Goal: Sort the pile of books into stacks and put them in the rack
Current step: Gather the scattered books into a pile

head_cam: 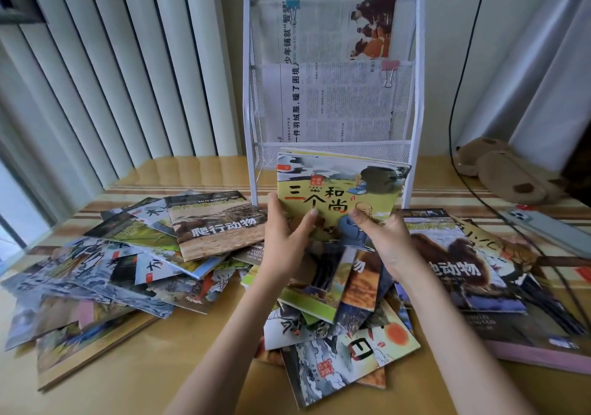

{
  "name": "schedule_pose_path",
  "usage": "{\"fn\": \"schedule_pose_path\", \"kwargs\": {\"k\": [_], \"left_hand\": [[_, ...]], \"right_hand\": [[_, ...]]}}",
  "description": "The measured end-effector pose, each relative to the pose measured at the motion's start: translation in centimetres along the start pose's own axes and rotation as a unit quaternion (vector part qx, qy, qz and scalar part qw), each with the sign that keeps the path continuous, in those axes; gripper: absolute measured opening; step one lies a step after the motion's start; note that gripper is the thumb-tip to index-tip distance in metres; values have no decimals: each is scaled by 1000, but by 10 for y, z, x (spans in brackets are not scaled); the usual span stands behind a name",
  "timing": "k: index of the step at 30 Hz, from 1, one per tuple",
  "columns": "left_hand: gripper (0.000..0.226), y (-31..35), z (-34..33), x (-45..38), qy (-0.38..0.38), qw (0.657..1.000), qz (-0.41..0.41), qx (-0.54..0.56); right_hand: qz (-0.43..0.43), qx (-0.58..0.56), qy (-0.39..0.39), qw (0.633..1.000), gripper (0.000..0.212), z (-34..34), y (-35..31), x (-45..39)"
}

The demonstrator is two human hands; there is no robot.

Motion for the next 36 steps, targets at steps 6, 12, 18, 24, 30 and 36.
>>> {"fn": "schedule_pose_path", "kwargs": {"k": [6, 12, 18, 24, 30, 36], "left_hand": [[36, -20, -4, 4, -26, 998, 31, -55], [25, -25, -9, 0, -100, 991, 58, -66], [35, -18, -11, -26, -134, 961, 2, -241], [62, -54, -65, -97, -234, 866, 3, -442], [81, -104, -97, -100, -370, 784, 69, -494], [70, -77, -86, -66, -336, 806, 10, -487]], "right_hand": [[-44, 113, -11, 993, 57, 4, 24, 4], [-9, 118, 10, 993, 37, 10, 9, 8], [11, 37, 131, 991, 34, 80, -10, 5], [17, -20, 202, 979, 32, 129, -18, 10], [15, -14, 199, 980, 36, 144, -5, 3], [24, -10, 173, 985, 31, 126, -4, -22]]}}
Point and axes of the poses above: each hand's wrist, its own x-axis away from the middle knuckle, its own z-axis out of the back of the hand, y = z × x, the point moved 9 cm from there along -x, towards the middle knuckle, and after that the axes turned 13 degrees about -x, right-handed, at the moved point
